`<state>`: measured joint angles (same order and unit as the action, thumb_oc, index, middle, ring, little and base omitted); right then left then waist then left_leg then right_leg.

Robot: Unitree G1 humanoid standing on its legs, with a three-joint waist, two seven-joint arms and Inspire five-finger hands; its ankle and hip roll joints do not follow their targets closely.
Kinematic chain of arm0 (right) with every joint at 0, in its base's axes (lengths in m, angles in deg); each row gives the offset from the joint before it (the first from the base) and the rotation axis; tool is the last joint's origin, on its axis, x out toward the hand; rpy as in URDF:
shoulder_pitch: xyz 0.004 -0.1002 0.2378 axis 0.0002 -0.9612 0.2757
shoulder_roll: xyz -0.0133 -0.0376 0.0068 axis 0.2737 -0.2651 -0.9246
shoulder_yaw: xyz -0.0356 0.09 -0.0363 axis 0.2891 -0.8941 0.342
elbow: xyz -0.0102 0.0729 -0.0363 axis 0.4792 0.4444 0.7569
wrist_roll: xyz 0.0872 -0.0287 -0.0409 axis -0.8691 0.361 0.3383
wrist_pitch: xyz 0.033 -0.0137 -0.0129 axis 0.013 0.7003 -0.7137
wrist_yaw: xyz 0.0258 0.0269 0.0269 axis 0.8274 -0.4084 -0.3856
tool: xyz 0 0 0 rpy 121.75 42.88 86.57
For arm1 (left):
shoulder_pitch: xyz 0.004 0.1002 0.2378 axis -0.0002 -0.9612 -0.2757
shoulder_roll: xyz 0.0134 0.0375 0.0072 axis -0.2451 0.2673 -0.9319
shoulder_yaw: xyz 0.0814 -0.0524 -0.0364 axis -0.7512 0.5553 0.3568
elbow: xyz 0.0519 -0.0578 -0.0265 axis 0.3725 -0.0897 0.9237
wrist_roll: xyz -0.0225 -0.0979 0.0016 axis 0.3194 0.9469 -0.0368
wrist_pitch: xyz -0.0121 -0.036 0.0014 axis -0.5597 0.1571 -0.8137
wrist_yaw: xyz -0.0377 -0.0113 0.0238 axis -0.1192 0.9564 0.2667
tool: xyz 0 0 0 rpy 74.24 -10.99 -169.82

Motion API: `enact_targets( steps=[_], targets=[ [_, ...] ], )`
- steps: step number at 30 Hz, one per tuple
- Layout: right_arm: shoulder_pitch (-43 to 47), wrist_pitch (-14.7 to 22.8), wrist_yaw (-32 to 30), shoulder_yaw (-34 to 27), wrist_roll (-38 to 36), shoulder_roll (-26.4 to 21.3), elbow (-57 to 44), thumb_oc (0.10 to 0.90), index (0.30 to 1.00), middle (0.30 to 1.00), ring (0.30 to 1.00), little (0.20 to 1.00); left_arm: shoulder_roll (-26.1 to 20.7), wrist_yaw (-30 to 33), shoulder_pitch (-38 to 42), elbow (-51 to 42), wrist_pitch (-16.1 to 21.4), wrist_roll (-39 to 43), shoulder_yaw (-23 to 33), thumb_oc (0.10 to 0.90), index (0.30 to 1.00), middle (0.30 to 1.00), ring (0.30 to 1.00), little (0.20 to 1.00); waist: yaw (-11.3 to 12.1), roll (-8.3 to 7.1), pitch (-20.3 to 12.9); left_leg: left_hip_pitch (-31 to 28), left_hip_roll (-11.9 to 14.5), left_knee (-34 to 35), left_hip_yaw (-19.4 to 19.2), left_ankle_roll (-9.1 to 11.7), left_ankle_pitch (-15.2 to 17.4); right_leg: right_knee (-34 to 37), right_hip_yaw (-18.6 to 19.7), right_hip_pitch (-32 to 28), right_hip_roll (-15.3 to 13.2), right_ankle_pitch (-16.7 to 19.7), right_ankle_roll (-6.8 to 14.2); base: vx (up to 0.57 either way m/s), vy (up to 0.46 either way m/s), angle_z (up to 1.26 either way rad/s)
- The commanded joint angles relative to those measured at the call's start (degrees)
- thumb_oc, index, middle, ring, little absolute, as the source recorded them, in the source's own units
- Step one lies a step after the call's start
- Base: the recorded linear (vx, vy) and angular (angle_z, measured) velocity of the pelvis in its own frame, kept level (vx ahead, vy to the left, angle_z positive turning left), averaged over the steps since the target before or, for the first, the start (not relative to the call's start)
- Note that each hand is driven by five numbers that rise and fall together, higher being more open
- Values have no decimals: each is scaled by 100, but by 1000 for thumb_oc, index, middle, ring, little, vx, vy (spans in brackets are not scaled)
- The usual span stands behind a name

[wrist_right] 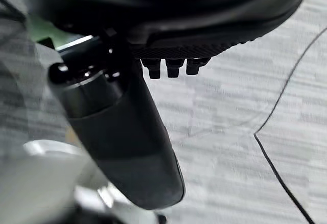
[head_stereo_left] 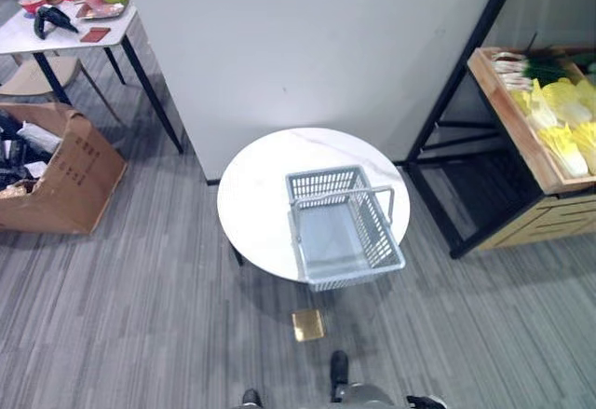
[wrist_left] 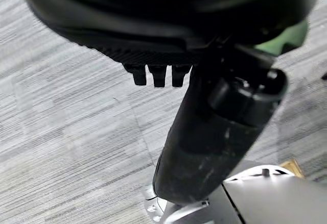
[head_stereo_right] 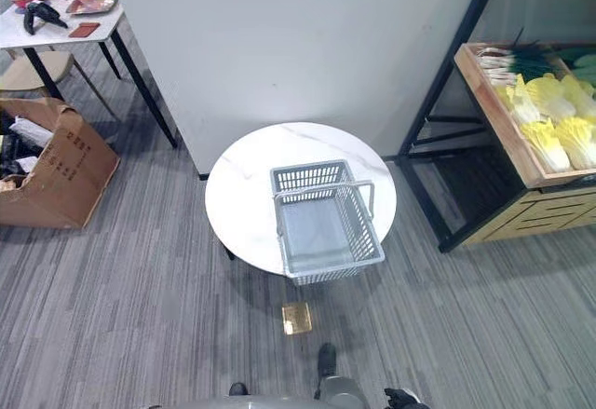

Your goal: Get the vegetables into the basket

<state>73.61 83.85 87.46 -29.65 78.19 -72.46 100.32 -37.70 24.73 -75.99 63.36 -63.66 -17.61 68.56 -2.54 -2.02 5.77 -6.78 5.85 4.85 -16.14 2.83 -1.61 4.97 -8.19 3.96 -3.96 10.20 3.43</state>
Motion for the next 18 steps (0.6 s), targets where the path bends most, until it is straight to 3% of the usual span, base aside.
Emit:
enact_targets(
  steps=[1, 5, 11, 15, 18],
  targets=[
    [413, 109, -145, 14, -277, -148, 73, 900, 1000, 1000, 1000, 1000, -73, 19, 364, 261, 42, -68, 68, 900, 1000, 1000, 1000, 1000, -98, -133, 11, 143, -145, 15, 132, 155, -46, -62, 152, -268, -353, -232, 673, 45, -53, -9],
    [467, 113, -413, -249, -355, -477, -507, 900, 1000, 1000, 1000, 1000, -140, 101, 320, 273, 32, -70, 155, 900, 1000, 1000, 1000, 1000, -110, -170, -53, 88, -81, 15, 80, 197, -46, -19, 190, -356, -291, -254, 661, 20, -23, -3],
    [63, -3, -722, -1061, -132, -1298, -3054, 900, 1000, 1000, 1000, 1000, -74, 143, 197, 100, -13, -189, 255, 900, 1000, 1000, 1000, 1000, -216, -168, -64, 65, -63, 15, 22, 207, -27, -45, 288, -347, -266, -257, 679, -3, 12, -8],
    [-109, -9, -931, -1435, 431, -1595, -4276, 900, 1000, 1000, 1000, 1000, 9, 182, 176, 8, -21, -199, 352, 900, 1000, 1000, 1000, 1000, -244, -151, -59, 48, -66, 15, 13, 199, -5, -57, 308, -357, -276, -266, 687, 1, 20, -4],
    [-193, 166, -1220, -1922, 1542, -1977, -6186, 900, 1000, 1000, 1000, 1000, 57, 269, 132, -112, -24, -248, 551, 900, 1000, 1000, 1000, 1000, -220, -150, -68, 15, -82, 15, 40, 171, 41, -57, 305, -388, -296, -283, 696, 21, 22, 1]
  ],
)
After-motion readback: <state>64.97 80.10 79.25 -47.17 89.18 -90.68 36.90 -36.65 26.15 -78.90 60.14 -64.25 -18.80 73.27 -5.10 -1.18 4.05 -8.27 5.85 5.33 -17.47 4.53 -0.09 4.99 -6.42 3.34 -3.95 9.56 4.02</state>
